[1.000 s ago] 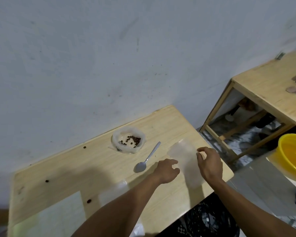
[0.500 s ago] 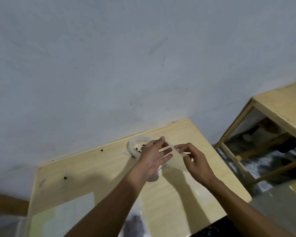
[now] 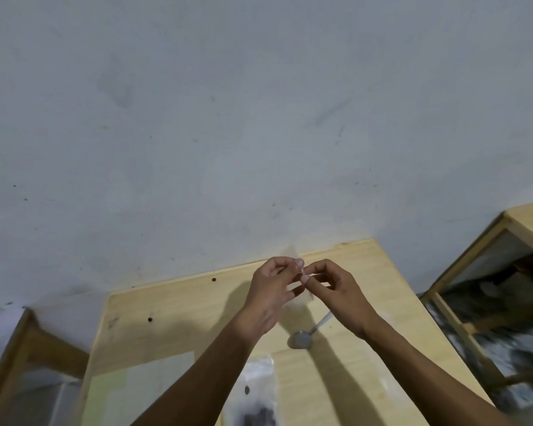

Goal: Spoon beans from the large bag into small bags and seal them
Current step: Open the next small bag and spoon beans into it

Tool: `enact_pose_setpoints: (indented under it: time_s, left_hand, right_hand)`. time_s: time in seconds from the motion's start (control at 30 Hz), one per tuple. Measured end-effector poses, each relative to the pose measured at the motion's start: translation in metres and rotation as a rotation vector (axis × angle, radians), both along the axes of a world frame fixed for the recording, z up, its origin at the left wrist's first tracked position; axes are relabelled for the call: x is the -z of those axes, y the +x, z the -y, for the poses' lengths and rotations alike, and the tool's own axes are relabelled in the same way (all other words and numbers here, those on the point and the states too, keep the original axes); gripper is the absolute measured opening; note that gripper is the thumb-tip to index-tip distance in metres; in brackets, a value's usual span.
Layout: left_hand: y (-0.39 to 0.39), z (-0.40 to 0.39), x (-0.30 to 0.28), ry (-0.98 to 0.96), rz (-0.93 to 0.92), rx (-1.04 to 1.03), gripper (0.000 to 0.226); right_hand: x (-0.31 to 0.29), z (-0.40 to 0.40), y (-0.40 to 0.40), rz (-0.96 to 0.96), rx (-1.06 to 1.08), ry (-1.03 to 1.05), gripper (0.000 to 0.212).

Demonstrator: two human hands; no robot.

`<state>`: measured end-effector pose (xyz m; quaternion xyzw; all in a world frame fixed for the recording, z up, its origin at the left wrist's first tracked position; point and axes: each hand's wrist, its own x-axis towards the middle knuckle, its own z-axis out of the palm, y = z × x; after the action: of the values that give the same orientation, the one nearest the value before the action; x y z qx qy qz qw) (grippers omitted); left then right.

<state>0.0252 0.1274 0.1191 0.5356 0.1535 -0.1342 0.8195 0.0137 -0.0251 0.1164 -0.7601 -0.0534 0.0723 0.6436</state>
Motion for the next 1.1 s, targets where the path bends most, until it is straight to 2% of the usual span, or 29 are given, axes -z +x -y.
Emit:
enact_pose_setpoints:
  time_s: [0.27,0.63,0.73,0.9,1.1]
  left_hand:
    - [0.000,-0.011,0.003,0.098,0.032,-0.029,0.007]
    - [0.003,-0.015,0.010,0.081,0.021,-0.025,0.012]
    - [0.003,-0.016,0.013,0.172,0.051,-0.025,0.003]
    - [0.004,-0.011,0.019,0.306,0.021,-0.056,0.004]
    - [0.002,-0.016,0.026,0.466,0.043,0.075,0.016]
  right_hand:
    - [-0.002,-0.010,0.003,-0.104,-0.037,0.073,0.013]
    - [0.001,-0.011,0.010,-0.163,-0.048,0.094,0.016]
    - [0.006,-0.013,0.012,-0.160,-0.024,0.028,0.007]
    - [0.014,-0.022,0.012,-0.016,0.075,-0.267,0.008]
    - [0.021,-0.023,0.012,0.021,0.079,-0.333,0.010]
